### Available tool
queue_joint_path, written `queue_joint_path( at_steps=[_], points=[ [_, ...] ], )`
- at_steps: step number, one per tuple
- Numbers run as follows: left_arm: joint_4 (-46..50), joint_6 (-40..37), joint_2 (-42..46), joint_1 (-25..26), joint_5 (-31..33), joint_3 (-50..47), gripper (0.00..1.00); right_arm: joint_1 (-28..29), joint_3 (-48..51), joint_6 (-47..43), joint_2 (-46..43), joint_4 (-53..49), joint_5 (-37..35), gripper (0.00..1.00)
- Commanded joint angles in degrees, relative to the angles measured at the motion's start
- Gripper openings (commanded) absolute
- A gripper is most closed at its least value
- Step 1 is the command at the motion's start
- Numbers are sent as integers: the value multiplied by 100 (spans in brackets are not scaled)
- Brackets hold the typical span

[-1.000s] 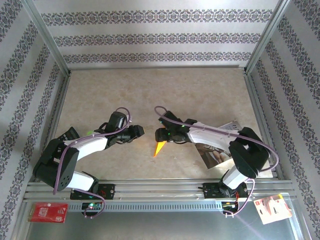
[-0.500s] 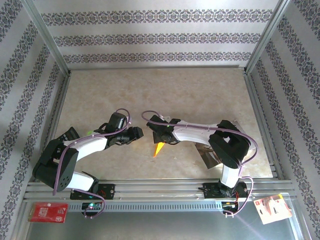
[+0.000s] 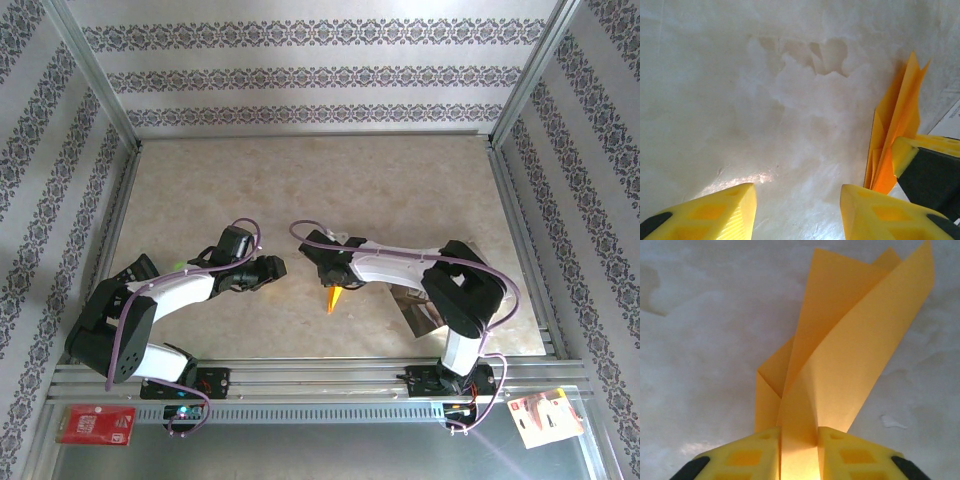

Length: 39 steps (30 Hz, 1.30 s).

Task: Fold a paper plane with a square sheet of paper (pick it up from the middle)
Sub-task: Turn over a paper plane at the center of the table.

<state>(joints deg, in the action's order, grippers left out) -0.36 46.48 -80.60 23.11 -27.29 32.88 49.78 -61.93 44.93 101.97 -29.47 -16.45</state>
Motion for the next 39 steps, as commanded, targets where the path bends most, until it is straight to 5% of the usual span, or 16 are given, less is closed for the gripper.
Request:
queue_joint_path(
  at_steps=[1,4,17,39],
  points=[
    [173,-75,152,-61,79,70,48,-129,181,-13,-337,229,59,14],
    [40,72,281,-54,130,-36,51,-209,357,-174,-609,843,450,1],
    [-862,909,447,-5,-11,-273,63,-724,1239,370,-863,3268,2106,0],
    [-1814,1129,-1264,553,-520,429,63,-1073,2270,943,-784,4130,2083,0]
  ],
)
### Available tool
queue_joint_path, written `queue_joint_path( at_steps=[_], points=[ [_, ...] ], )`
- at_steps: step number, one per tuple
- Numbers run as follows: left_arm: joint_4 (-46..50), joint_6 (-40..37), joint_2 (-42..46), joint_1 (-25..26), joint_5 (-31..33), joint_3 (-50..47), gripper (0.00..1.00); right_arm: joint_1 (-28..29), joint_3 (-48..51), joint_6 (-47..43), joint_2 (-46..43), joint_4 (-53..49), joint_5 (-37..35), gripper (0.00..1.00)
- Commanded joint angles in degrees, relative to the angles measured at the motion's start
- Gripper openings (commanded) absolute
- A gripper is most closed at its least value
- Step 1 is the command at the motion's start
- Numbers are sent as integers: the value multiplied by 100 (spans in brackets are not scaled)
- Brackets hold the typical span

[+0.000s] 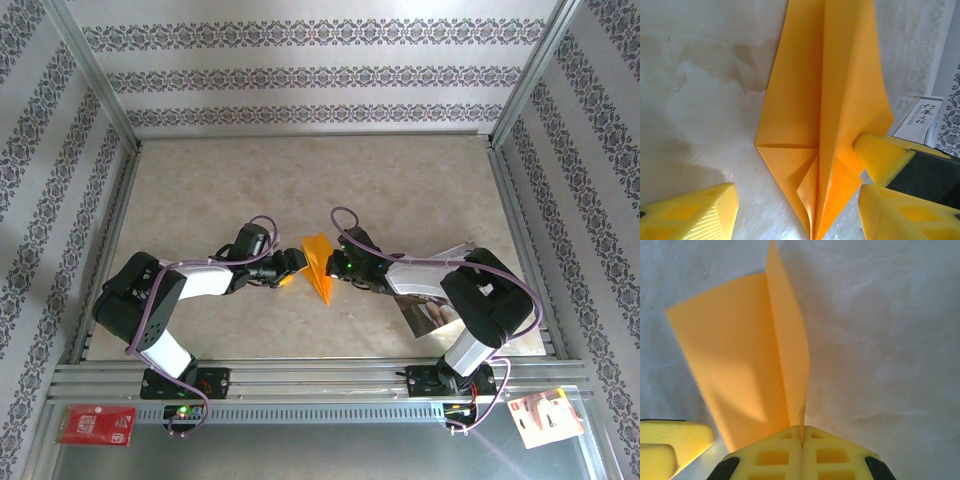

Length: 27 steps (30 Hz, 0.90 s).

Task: Fold a paper plane with a square sheet of paper (pick it up from the middle)
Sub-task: Turn over a paper plane at the center of the table.

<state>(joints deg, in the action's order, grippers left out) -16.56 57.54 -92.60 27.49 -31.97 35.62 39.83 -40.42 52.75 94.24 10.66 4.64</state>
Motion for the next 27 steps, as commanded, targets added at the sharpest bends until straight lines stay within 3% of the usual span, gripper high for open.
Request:
queue_joint_path(
  at_steps=[1,9,14,19,27],
  points=[
    [-214,12,-88,133,-55,177,61,-107,168,185,-14,147,-5,0],
    [-139,-83,-287,161,-132,390,51,-183,367,213,-46,384,113,0],
    [-345,-50,-364,280,-303,504,55,-195,404,208,-60,453,141,0],
    [-194,-204,-266,442,-85,659,61,-198,386,195,-45,458,171,0],
    [292,-441,-593,459,-38,1057,59,-218,369,192,18,480,204,0]
  ],
)
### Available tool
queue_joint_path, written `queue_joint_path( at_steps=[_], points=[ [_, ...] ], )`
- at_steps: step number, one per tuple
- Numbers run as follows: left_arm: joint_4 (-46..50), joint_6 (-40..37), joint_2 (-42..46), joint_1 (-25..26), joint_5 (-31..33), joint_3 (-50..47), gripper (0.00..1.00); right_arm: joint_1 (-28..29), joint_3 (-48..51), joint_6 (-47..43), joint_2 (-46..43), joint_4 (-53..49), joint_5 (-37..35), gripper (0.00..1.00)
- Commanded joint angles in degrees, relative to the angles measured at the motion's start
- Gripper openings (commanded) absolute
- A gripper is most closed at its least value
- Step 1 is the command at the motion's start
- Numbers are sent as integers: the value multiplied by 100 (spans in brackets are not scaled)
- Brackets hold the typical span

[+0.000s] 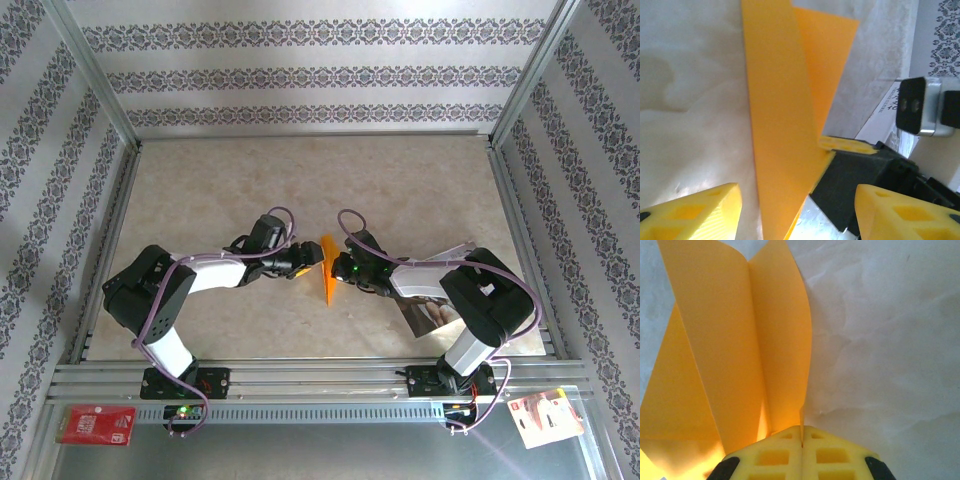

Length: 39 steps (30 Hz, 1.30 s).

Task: Fold a paper plane with a square sheet of paper (pick it up from the middle)
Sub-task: Turn over a paper plane at the center of the table.

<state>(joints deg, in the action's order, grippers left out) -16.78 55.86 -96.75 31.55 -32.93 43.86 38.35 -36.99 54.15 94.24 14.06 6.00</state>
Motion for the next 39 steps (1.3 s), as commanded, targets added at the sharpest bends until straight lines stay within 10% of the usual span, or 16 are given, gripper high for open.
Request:
queue_joint_path(
  at_steps=[1,16,39],
  points=[
    [347,-292,-238,53,37,290,57,-67,25,60,20,140,68,0],
    [275,-338,-529,-67,146,308,10,-135,77,135,-125,97,-141,0],
    [242,-507,-629,-340,230,236,1,-64,412,470,-336,193,-833,0]
  ],
)
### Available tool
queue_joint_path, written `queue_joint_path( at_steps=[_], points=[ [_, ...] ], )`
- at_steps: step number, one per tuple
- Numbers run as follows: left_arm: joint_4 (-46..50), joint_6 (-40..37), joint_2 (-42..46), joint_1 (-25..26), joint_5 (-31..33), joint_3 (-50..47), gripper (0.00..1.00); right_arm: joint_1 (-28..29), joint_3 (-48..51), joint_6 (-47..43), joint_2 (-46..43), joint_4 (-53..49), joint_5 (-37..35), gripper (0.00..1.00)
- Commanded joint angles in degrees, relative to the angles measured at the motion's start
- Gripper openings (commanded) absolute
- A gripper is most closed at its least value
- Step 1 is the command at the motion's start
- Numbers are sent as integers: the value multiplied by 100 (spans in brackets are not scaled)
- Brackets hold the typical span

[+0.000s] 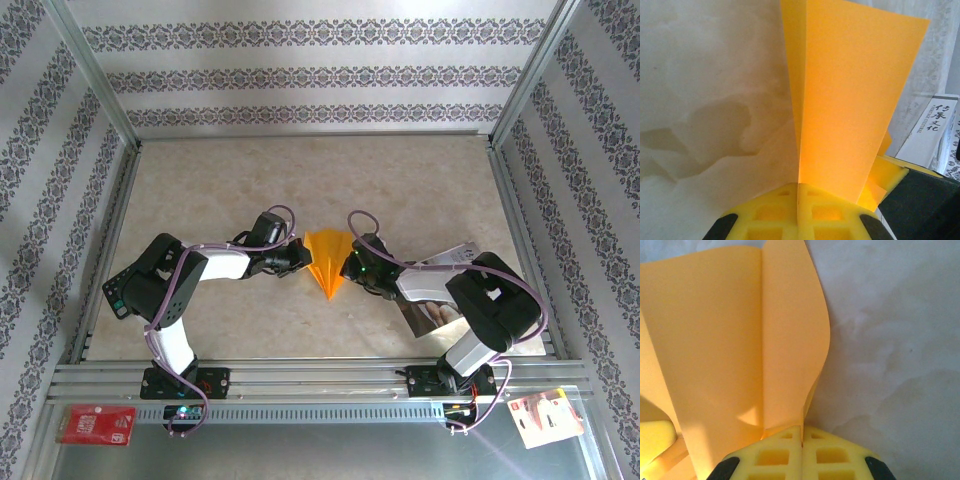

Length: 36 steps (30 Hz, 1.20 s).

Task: Fold a paper plane with a square sheet of paper (pick it up from the middle)
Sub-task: Turn over a paper plane at the center of the table.

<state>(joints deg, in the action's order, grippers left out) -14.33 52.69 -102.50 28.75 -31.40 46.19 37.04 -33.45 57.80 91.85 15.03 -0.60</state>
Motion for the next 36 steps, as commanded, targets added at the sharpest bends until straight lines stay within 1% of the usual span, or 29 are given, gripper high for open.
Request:
queue_joint_path(
  at_steps=[1,3,15,17,19,22,27,29,32,33,34,36],
  points=[
    [-16,-174,-72,-62,64,-2,1,75,58,103,-90,101,-185,0],
    [-44,-184,-134,-63,16,16,3,76,41,70,-71,137,-131,0],
    [-18,-184,-88,-62,-167,171,24,38,-4,-8,-83,250,165,19],
    [0,-189,-38,-62,-201,189,27,19,14,-15,-132,288,207,20],
    [61,-190,40,-62,-186,206,32,-23,23,-47,-216,294,257,25],
    [159,-258,172,-71,-189,241,39,-97,14,-147,-383,286,323,29],
    [352,-377,496,-187,-102,291,49,-320,-30,-360,-761,53,380,33],
    [482,-492,686,-307,-31,296,52,-466,-84,-577,-960,-155,349,34],
    [754,-747,1082,-598,253,236,58,-796,-345,-1189,-1333,-810,187,36],
    [898,-892,1252,-714,404,225,60,-918,-497,-1473,-1455,-1109,45,39],
    [1094,-1060,1445,-857,605,232,63,-1050,-686,-1749,-1554,-1457,-107,47],
    [1455,-1419,1836,-1110,1058,253,67,-1251,-974,-2334,-1778,-1908,-573,57]
  ],
)
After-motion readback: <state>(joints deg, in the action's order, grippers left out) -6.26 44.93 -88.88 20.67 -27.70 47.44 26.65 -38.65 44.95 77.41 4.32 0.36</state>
